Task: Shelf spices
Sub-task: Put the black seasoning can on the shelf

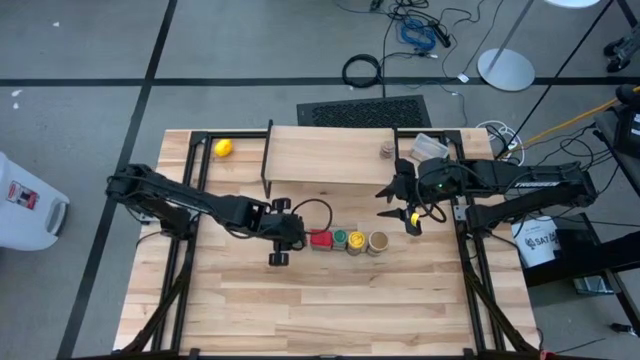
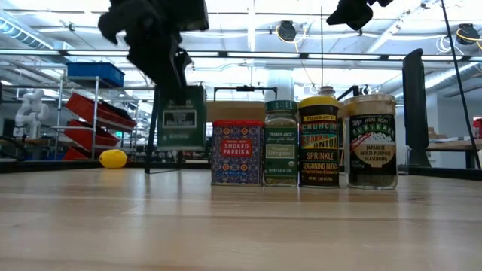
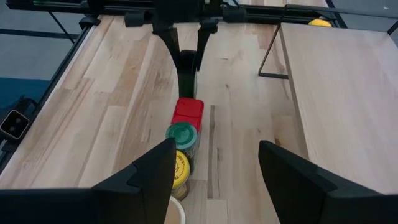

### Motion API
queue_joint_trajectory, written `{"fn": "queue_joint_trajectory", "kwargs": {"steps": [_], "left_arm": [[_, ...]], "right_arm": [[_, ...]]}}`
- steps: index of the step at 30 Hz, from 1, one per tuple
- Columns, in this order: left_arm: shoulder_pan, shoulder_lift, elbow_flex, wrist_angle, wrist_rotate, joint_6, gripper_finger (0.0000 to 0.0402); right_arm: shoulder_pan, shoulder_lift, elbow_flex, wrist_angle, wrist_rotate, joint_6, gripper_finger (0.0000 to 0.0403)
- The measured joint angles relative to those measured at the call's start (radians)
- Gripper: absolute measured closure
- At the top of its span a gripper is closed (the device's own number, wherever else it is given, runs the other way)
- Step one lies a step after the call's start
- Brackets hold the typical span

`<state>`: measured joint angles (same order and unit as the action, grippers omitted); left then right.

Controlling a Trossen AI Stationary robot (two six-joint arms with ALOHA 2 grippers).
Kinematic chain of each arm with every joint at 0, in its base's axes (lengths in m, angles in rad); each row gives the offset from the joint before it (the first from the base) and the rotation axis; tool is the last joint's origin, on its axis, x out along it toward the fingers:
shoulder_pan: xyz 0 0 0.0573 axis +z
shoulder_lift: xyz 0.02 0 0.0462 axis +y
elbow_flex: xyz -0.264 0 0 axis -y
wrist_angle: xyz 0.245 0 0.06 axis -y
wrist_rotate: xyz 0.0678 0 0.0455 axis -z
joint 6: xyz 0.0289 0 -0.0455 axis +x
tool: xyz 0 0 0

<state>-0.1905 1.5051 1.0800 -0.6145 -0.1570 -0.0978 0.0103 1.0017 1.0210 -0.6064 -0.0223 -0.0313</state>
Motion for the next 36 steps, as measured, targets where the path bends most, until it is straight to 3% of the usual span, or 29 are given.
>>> {"fn": "queue_joint_trajectory", "kwargs": {"steps": [8,18,23,31,36], "left_arm": [[0.000,-0.016,0.142,-0.108,-0.001,-0.001,0.0250],[0.001,-0.017,0.313,-0.157,-0.005,0.003,0.0250],[0.002,-0.017,0.340,-0.157,-0.007,0.005,0.0250],[0.026,-0.016,0.340,-0.158,-0.035,-0.002,0.0250],[0.047,-0.016,0.340,-0.154,-0.035,-0.002,0.0250]], "right_arm": [[-0.001,0.035,0.000,0.130,0.129,0.014,0.0188],[0.000,0.251,0.000,0.298,0.122,-0.001,0.0188],[0.000,0.337,0.000,0.401,0.121,-0.041,0.0188],[0.000,0.350,0.000,0.479,0.044,-0.023,0.0188],[0.000,0.351,0.000,0.476,0.043,-0.007,0.0155]]}}
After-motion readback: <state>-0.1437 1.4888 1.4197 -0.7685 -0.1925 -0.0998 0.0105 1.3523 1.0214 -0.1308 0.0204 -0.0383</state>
